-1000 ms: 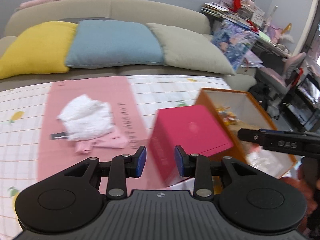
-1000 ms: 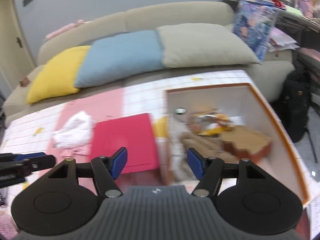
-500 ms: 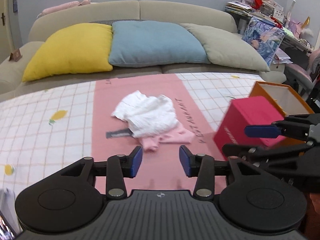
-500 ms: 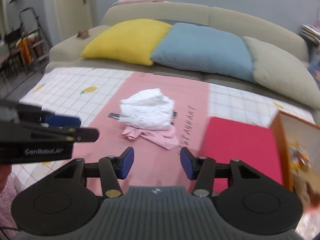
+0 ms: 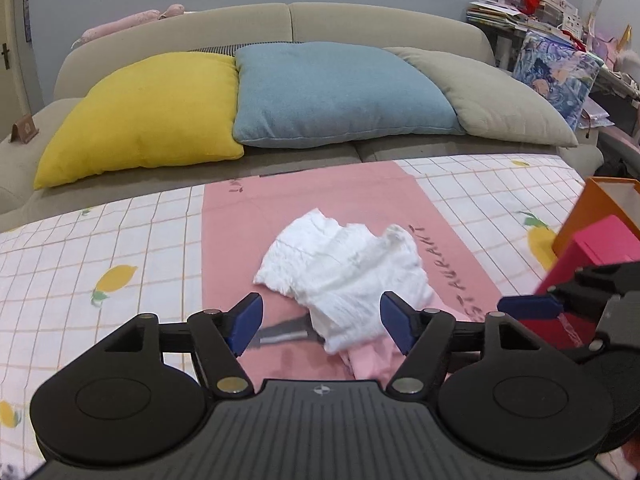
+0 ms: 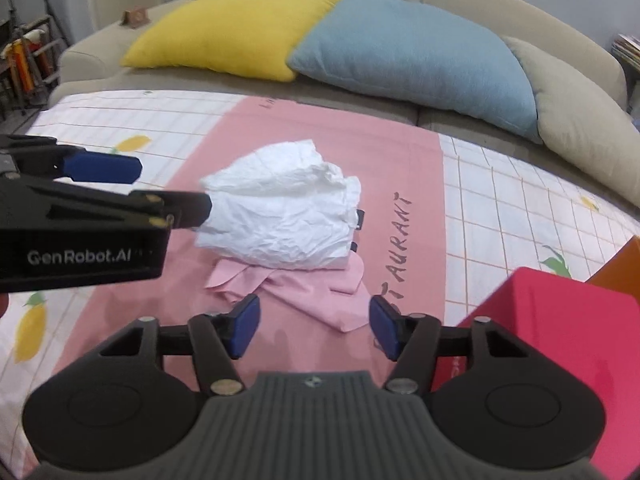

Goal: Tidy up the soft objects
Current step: 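Grasp the white tissue with the left gripper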

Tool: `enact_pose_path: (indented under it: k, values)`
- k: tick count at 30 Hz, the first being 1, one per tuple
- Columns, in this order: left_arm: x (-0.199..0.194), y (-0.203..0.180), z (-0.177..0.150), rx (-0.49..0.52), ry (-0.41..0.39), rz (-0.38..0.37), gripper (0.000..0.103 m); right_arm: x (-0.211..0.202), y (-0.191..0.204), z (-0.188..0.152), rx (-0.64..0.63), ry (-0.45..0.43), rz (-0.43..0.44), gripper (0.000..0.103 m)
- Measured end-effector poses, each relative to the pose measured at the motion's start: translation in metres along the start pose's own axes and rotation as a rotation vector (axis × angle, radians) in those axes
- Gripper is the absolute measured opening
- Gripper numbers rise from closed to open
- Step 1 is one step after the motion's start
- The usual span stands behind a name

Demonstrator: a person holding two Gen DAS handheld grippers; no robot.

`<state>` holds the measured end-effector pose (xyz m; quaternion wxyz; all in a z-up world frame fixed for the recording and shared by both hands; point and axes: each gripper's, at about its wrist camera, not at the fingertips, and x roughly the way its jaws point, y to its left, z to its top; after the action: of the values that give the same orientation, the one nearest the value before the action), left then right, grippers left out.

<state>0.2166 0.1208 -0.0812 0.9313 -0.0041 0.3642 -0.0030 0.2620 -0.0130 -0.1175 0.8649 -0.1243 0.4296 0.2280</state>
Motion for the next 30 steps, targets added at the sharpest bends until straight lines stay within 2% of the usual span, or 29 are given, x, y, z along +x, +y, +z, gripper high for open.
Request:
enact_pose_path:
  k: [2,7,10,13,16,18,19,21,22,23,25,26,27,30]
  values:
    - [0.009,0.002,0.002,-0.009,-0.011,0.008,0.083,0.011,0.000,0.003,0.027,0.002,-0.022,0.071]
    - [0.038,0.008,0.010,-0.074,0.023,-0.002,0.083,0.031,-0.002,0.010,0.093,0.014,-0.043,0.074]
    - [0.052,0.005,0.013,-0.078,0.044,0.020,0.083,0.041,-0.001,0.011,0.113,0.037,-0.038,0.075]
    - [0.062,0.001,0.015,-0.073,0.067,-0.004,0.083,0.050,0.000,0.009,0.119,0.056,-0.019,0.073]
    - [0.074,-0.001,0.013,-0.074,0.119,0.022,0.077,0.060,0.000,0.007,0.113,0.113,0.005,0.065]
    - [0.081,-0.001,0.011,-0.090,0.152,0.012,0.069,0.059,0.000,0.005,0.099,0.102,0.007,0.064]
    - [0.084,-0.001,0.009,-0.101,0.164,0.005,0.064,0.059,0.000,0.005,0.091,0.098,0.005,0.061]
    - [0.087,-0.002,0.007,-0.107,0.187,0.007,0.047,0.057,0.001,0.004,0.079,0.091,0.004,0.054]
    - [0.087,-0.002,0.005,-0.113,0.191,0.014,0.043,0.057,0.002,0.005,0.071,0.090,0.008,0.046]
    - [0.087,-0.002,0.004,-0.126,0.193,0.014,0.034,0.056,0.003,0.005,0.062,0.090,0.012,0.040]
    - [0.083,0.000,0.002,-0.160,0.195,0.000,0.025,0.055,0.006,0.007,0.034,0.091,0.021,0.016]
    - [0.081,0.000,0.001,-0.170,0.193,-0.005,0.015,0.054,0.008,0.007,0.018,0.091,0.024,0.012]
    - [0.077,0.000,0.001,-0.178,0.191,-0.009,0.013,0.054,0.010,0.007,0.004,0.090,0.024,0.004]
    - [0.063,0.000,0.001,-0.193,0.168,-0.005,0.012,0.050,0.009,0.007,0.002,0.086,0.024,0.002]
